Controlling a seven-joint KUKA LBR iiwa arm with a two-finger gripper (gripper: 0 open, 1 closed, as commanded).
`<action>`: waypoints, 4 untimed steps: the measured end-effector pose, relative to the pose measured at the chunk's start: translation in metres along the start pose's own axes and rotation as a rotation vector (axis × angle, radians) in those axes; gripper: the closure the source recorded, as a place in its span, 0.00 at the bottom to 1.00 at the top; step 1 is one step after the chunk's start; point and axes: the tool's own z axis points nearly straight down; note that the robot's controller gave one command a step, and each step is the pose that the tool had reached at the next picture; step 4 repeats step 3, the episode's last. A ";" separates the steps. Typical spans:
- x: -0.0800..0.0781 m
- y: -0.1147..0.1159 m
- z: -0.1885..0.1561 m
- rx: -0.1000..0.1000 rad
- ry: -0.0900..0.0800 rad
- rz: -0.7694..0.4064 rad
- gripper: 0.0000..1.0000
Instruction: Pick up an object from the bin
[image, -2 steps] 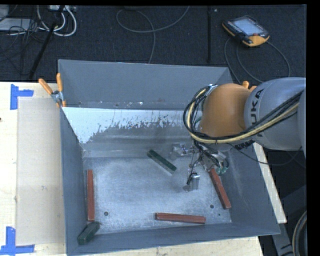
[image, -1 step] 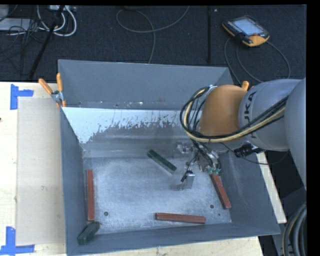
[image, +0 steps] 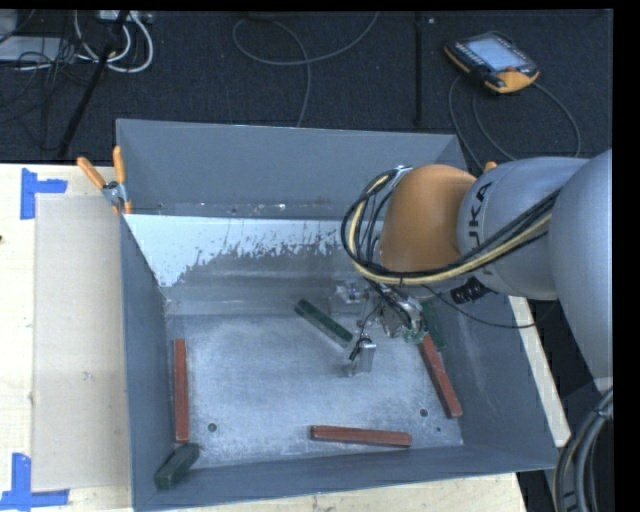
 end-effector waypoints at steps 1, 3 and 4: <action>-0.018 0.042 0.008 -0.001 -0.002 0.215 1.00; 0.030 0.109 -0.121 0.000 0.000 0.214 1.00; 0.030 0.109 -0.121 0.000 0.000 0.214 1.00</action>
Offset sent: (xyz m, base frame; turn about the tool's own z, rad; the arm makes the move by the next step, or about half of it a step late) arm 0.0000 0.0000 0.0000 0.0000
